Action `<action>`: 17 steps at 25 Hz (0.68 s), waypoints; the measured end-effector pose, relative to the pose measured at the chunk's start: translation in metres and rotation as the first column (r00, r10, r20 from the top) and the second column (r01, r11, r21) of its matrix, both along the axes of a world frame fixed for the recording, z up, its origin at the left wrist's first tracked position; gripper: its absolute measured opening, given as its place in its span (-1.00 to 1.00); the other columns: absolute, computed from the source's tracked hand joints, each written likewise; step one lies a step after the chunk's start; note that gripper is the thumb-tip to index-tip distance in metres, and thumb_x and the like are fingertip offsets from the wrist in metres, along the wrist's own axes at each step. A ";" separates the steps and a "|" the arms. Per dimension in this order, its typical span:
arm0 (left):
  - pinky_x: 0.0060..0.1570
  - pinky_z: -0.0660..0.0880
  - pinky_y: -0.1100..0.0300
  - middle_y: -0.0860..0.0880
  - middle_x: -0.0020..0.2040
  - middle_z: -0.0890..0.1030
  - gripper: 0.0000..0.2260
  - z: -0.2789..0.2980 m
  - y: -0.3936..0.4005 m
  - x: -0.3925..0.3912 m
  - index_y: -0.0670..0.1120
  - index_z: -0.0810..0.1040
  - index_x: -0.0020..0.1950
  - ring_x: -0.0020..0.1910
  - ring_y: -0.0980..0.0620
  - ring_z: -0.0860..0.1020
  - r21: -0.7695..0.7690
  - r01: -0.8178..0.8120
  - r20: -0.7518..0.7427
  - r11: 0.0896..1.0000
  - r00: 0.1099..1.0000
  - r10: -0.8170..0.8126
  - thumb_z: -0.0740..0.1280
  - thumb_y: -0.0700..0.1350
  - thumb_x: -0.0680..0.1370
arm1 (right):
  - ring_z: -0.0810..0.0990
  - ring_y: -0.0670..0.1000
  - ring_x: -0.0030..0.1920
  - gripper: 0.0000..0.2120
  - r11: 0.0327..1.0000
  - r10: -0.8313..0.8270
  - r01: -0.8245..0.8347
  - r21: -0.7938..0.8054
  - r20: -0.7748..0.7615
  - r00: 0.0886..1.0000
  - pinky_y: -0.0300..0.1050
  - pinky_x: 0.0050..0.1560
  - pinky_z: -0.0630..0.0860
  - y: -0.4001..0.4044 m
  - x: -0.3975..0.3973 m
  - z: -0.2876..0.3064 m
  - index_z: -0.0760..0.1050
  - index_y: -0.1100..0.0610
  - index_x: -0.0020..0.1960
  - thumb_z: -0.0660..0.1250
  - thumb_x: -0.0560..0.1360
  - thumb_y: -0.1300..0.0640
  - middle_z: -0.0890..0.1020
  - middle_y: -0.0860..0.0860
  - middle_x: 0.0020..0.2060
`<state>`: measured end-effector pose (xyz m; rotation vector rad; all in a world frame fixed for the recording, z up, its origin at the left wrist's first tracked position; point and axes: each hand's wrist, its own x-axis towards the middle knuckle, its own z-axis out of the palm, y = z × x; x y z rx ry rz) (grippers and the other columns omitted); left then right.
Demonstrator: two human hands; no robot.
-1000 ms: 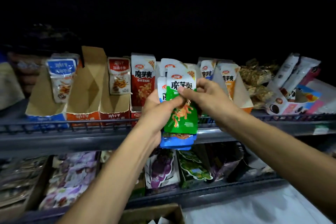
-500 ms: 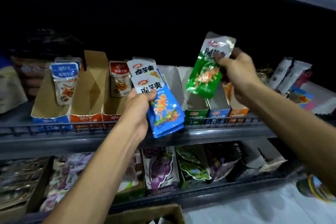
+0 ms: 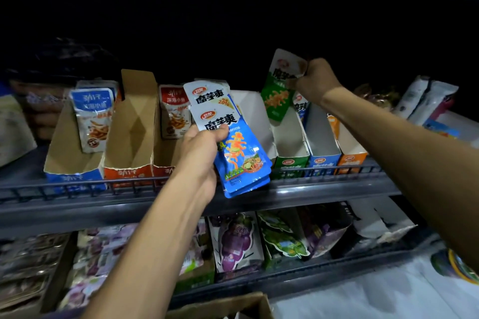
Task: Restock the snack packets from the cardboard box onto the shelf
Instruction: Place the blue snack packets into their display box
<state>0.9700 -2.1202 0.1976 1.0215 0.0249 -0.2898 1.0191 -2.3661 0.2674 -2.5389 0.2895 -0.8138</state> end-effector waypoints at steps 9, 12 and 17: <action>-0.18 0.63 0.11 -0.01 -0.18 0.69 -0.87 0.002 -0.004 -0.001 -0.05 0.51 -0.05 -0.23 0.03 0.65 -0.009 0.048 0.004 0.999 0.999 -0.048 0.34 -0.28 0.57 | 0.55 0.19 0.11 -0.74 0.821 -0.081 -0.013 -0.571 -0.138 0.987 -0.06 0.01 0.42 0.002 0.010 -0.004 0.56 0.15 0.21 0.24 0.60 0.09 0.61 0.19 0.14; -0.31 0.62 0.20 0.01 -0.19 0.70 -0.89 0.002 -0.005 -0.004 -0.07 0.54 0.00 -0.28 0.09 0.67 0.000 0.069 0.017 0.998 0.997 -0.069 0.34 -0.28 0.57 | 0.56 0.22 0.03 -0.76 0.739 -0.117 0.035 -0.672 -0.077 0.990 -0.09 -0.13 0.34 0.004 0.011 -0.011 0.55 0.17 0.17 0.24 0.59 0.08 0.61 0.22 0.05; -0.24 0.65 0.12 -0.02 -0.18 0.71 -0.89 0.001 -0.009 -0.004 -0.10 0.56 0.06 -0.27 0.03 0.67 0.003 0.088 0.006 0.996 0.996 -0.088 0.35 -0.26 0.57 | 0.59 0.26 -0.06 -0.81 0.754 -0.190 0.200 -0.626 0.084 0.978 0.01 -0.11 0.43 0.014 -0.006 -0.013 0.54 0.19 0.06 0.26 0.56 0.11 0.63 0.24 -0.08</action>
